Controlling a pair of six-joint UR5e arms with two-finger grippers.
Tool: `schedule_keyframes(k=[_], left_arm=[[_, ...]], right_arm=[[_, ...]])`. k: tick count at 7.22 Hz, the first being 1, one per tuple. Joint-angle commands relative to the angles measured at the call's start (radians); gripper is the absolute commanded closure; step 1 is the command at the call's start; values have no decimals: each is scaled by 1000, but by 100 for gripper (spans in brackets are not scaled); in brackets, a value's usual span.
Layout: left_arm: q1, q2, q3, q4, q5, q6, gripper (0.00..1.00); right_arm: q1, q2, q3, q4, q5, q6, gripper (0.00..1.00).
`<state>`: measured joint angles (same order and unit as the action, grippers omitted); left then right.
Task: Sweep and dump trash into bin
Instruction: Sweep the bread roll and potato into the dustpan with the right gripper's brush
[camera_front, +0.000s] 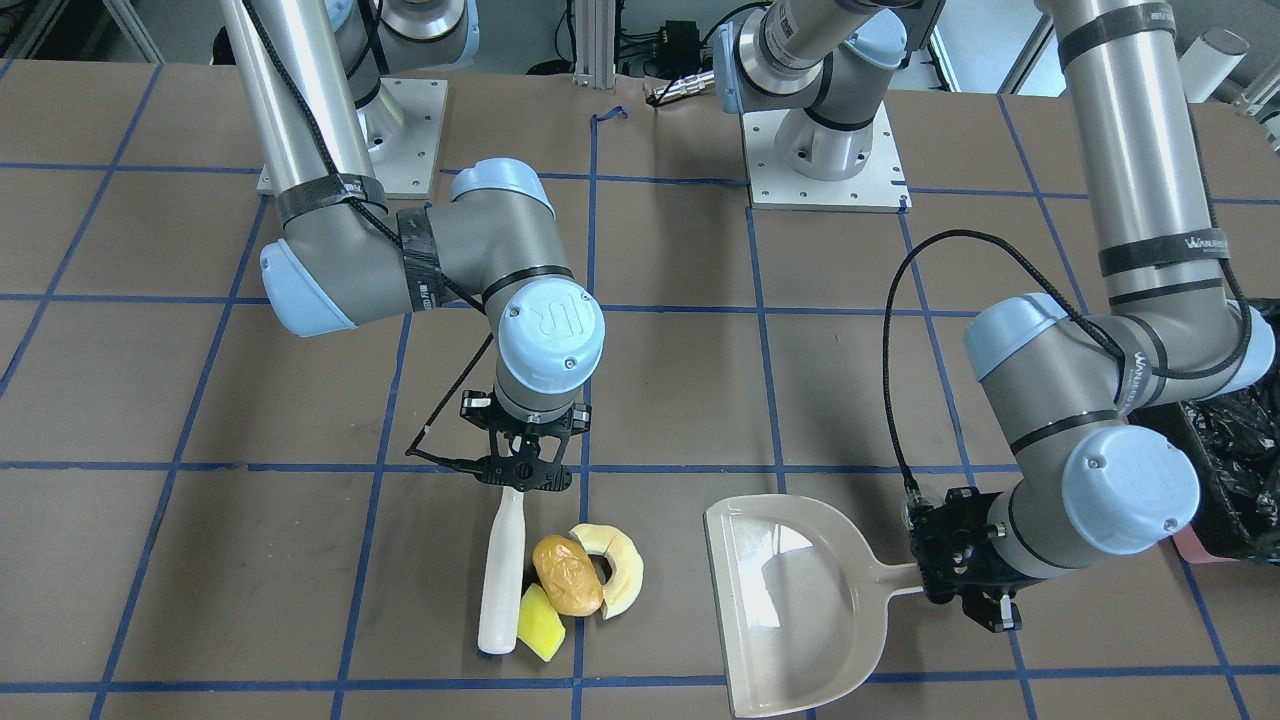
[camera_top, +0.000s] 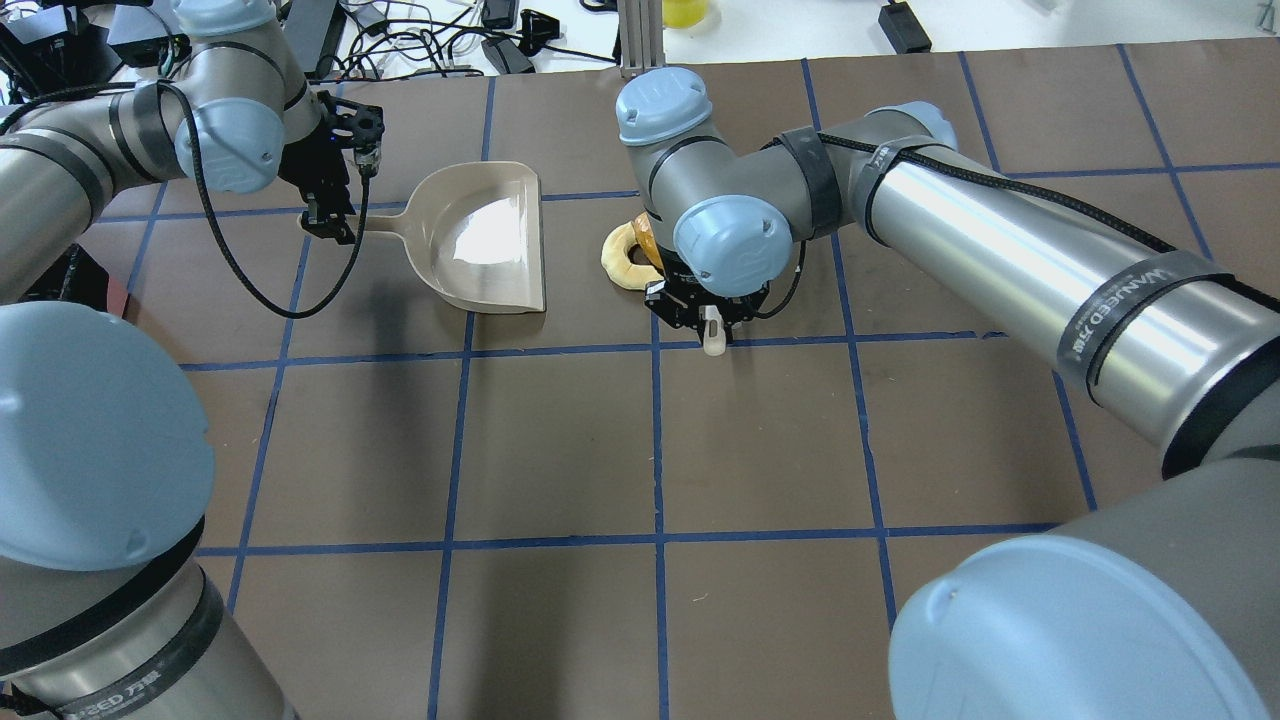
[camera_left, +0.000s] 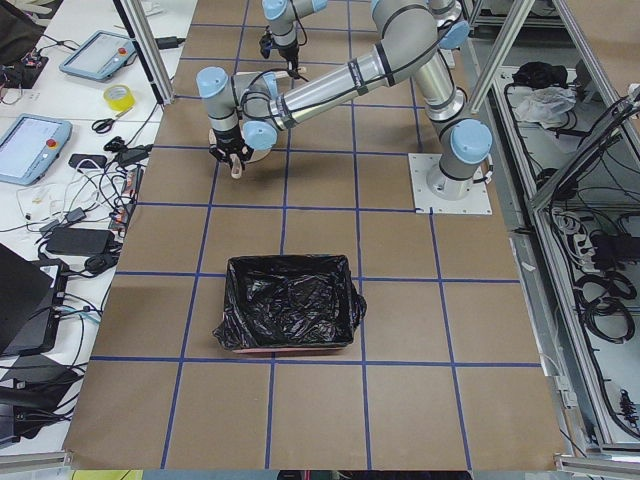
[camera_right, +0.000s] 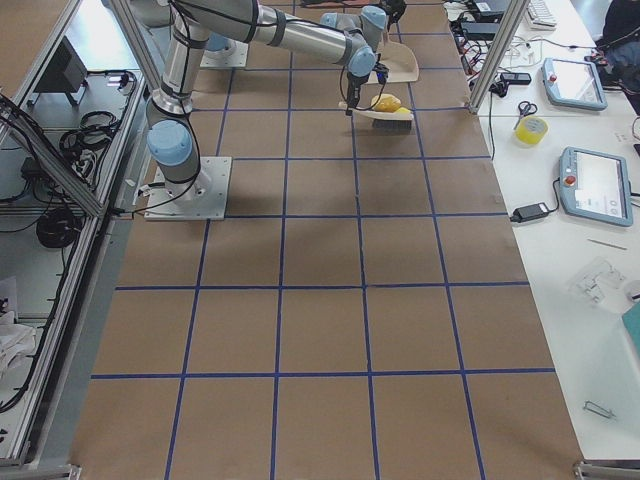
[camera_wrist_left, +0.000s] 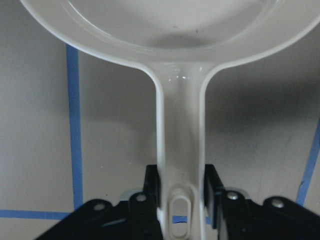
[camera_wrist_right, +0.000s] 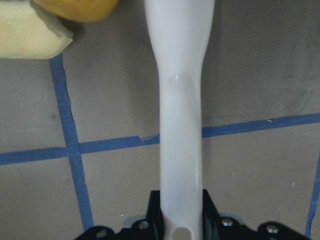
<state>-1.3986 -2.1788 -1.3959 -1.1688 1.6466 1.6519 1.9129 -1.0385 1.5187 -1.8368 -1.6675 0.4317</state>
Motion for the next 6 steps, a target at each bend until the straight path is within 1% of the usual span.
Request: schedule_keyframes(k=[1, 2, 4, 5, 6], left_arm=[[0, 2, -2, 1, -2, 3, 100], [0, 2, -2, 1, -5, 2, 100], [0, 1, -3, 1, -7, 2, 100], [0, 2, -5, 1, -5, -1, 100], [0, 2, -5, 0, -5, -1, 100]], right_arm=[[24, 2, 0, -15, 61, 42, 100], [47, 3, 0, -37, 89, 88, 100], [67, 21, 0, -45, 94, 93, 100], [93, 22, 0, -50, 133, 131, 100], [101, 22, -3, -77, 143, 177, 100]])
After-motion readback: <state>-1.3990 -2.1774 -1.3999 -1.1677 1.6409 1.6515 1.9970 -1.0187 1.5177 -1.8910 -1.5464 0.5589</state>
